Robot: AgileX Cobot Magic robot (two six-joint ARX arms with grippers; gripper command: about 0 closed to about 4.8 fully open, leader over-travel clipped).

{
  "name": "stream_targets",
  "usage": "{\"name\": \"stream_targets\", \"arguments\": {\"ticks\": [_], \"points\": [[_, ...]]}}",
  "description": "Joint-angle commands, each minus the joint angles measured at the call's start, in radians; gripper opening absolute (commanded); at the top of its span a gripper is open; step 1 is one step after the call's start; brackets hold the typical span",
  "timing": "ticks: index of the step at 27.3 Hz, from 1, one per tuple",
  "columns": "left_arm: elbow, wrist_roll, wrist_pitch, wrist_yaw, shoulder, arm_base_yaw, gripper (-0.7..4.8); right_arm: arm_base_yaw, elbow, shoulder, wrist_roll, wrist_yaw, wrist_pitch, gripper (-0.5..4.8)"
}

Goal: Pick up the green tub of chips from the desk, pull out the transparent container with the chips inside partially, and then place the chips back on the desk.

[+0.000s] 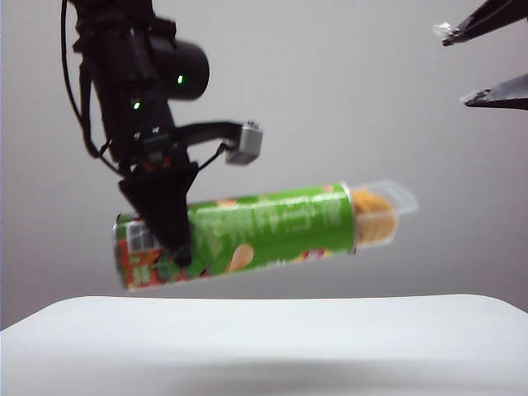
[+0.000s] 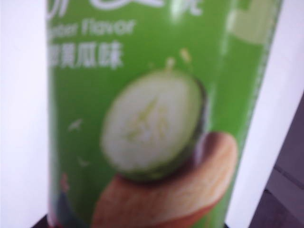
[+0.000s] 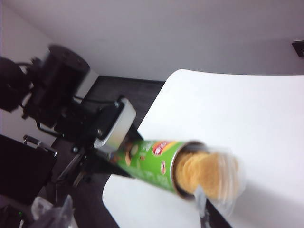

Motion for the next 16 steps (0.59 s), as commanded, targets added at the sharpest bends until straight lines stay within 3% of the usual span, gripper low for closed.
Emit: {"name": "stream_targets", "arguments": {"ticks": [1,8,11,16], "points": [[-0.016,0.004,0.026,0.034,0.010,0.008,2.63,-0.003,0.004,-0.003,-0.003,-0.011,0.013,3.38],[-0.019,0.024,0.082,0.018,0.097,0.007,2.63,-0.003,0.004,-0.003,-0.132,0.023,-0.022,3.38],[-0.019,0.024,0.086,0.001,0.132,0.007,2.63,-0.003,0.004,-0.005,-0.235,0.127,-0.108,3.38],[-0.019,0.022,0.107,-0.040,0.167,0.007,2.63,0.054,0.016,-0.027,-0.417,0.458,-0.285,3.38]]}}
